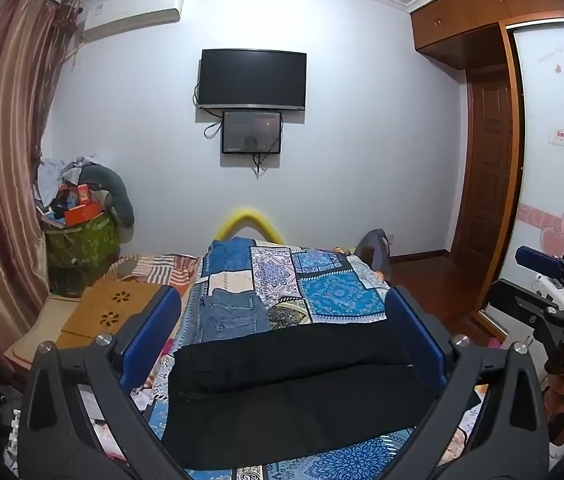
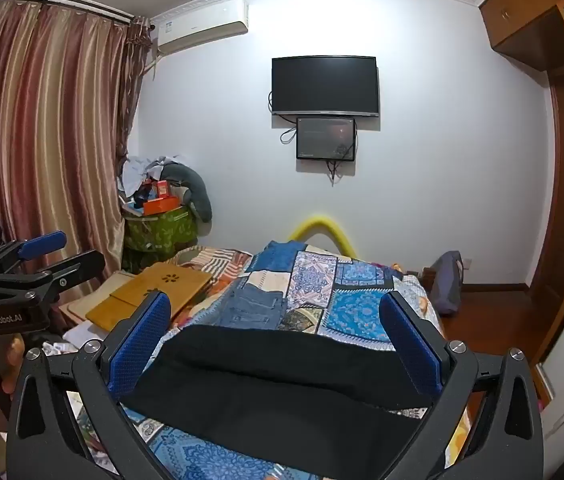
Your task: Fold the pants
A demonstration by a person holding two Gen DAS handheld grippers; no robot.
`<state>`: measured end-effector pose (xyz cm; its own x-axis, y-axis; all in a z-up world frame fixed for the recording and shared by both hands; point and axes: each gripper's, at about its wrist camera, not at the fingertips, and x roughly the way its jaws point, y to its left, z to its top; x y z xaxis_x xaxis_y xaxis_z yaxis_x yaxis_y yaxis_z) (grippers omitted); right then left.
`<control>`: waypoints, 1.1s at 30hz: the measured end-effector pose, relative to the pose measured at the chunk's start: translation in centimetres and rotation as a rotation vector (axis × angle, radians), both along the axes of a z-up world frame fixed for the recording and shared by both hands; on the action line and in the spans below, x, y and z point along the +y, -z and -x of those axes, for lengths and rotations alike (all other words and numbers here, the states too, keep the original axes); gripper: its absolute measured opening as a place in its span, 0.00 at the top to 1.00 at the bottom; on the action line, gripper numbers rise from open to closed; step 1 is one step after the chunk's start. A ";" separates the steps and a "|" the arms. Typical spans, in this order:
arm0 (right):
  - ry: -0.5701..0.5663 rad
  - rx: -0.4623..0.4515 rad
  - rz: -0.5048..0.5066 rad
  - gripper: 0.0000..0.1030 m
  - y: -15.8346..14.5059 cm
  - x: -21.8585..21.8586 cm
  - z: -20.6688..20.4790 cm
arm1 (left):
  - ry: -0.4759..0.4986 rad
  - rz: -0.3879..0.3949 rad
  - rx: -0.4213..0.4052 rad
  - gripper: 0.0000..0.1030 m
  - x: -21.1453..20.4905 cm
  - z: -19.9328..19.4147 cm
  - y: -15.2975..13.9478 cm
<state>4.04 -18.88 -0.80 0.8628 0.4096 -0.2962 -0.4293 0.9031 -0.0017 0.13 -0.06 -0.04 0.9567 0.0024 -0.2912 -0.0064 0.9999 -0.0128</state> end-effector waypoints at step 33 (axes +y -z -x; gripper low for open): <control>0.002 0.002 0.013 0.00 0.1 -0.3 -0.5 | 0.001 0.020 -0.011 0.00 0.2 -0.2 0.0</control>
<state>4.52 -19.20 -0.95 0.8631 0.4041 -0.3029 -0.4277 0.9038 -0.0127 0.30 0.13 -0.06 0.9599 -0.0047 -0.2804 -0.0048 0.9994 -0.0329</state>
